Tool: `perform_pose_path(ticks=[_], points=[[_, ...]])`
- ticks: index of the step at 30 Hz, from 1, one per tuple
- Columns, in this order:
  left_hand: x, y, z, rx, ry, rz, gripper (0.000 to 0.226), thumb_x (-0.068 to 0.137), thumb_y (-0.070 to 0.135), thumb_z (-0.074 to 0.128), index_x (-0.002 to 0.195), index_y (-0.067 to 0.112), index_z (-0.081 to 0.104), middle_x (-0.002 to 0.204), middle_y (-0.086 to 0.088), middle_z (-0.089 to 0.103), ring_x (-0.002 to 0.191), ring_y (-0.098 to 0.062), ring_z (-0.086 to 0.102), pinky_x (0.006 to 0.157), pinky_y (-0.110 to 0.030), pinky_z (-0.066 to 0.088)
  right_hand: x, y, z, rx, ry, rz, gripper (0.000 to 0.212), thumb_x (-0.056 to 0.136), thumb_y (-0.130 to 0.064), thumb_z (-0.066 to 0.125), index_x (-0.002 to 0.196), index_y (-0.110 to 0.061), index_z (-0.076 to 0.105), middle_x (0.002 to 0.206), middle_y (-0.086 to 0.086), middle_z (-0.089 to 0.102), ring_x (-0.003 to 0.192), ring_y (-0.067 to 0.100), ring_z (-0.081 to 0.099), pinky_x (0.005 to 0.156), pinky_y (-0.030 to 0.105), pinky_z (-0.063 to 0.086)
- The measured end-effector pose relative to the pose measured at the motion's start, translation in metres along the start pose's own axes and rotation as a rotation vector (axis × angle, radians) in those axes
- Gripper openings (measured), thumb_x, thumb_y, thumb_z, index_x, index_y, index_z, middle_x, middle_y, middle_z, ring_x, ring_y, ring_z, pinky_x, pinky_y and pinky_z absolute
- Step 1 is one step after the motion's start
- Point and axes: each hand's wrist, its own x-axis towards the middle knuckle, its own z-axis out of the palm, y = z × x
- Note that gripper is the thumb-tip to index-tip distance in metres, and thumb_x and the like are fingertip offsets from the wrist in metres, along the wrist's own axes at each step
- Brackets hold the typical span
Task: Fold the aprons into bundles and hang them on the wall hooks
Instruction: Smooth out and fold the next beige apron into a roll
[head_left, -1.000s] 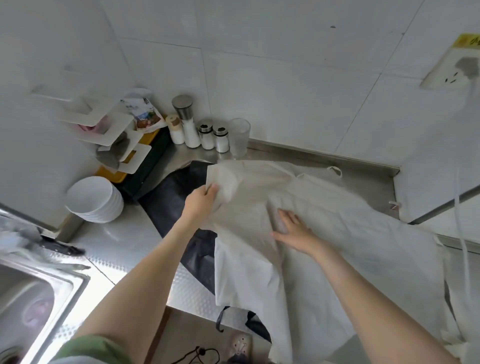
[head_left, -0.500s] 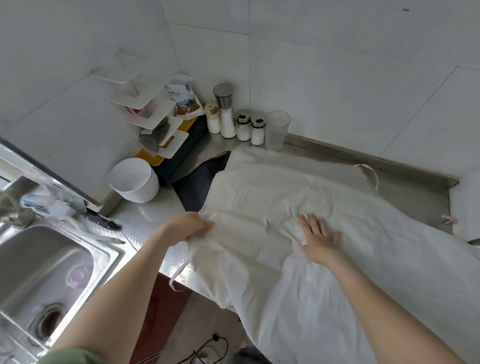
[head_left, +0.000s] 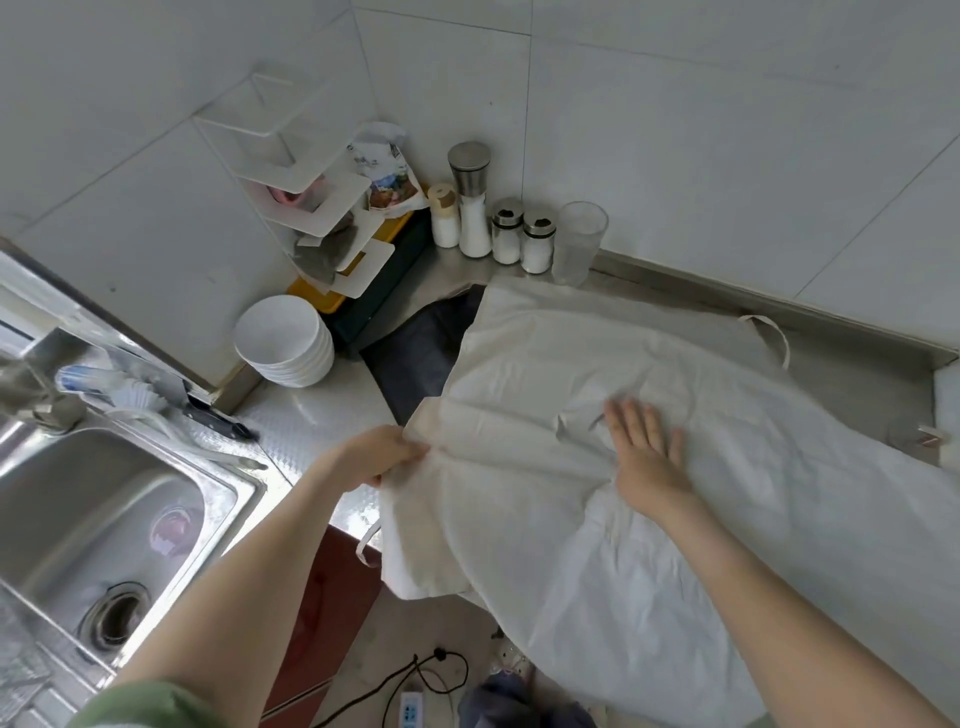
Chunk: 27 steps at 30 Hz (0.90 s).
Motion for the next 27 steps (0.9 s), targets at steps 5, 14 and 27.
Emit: perform_pose_path(ticks=[5, 14, 27], points=[[0.0, -0.019, -0.009, 0.565, 0.276, -0.038, 0.034, 0.095, 0.04, 0.052, 0.105, 0.009, 0.063, 0.102, -0.008, 0.065, 0.092, -0.025, 0.06, 0.075, -0.029, 0.043, 0.001, -0.025, 0.018, -0.045, -0.174, -0.189, 0.067, 0.096, -0.06, 0.027, 0.15, -0.043, -0.009, 0.158, -0.014, -0.018, 0.145, 0.012, -0.021, 0.114, 0.048, -0.016], [0.007, 0.027, 0.044, 0.751, 0.626, 0.558, 0.043, 0.094, 0.023, 0.054, 0.135, 0.013, 0.046, 0.139, -0.008, 0.042, 0.123, -0.029, 0.043, 0.101, -0.037, 0.036, -0.016, -0.015, 0.027, -0.081, 0.096, -0.248, 0.076, 0.085, -0.06, 0.013, 0.149, -0.034, -0.017, 0.159, -0.012, -0.011, 0.143, 0.007, -0.021, 0.112, 0.037, -0.02], [0.063, 0.106, 0.21, 1.163, -0.012, 0.655, 0.094, 0.076, 0.085, 0.025, 0.151, 0.04, -0.009, 0.159, 0.0, -0.024, 0.147, -0.023, -0.02, 0.117, -0.052, -0.006, -0.126, 0.147, 0.082, 0.276, 0.048, 0.568, 0.054, 0.104, -0.039, 0.02, 0.153, -0.033, -0.002, 0.161, -0.01, -0.005, 0.148, 0.016, -0.003, 0.118, 0.045, 0.004]])
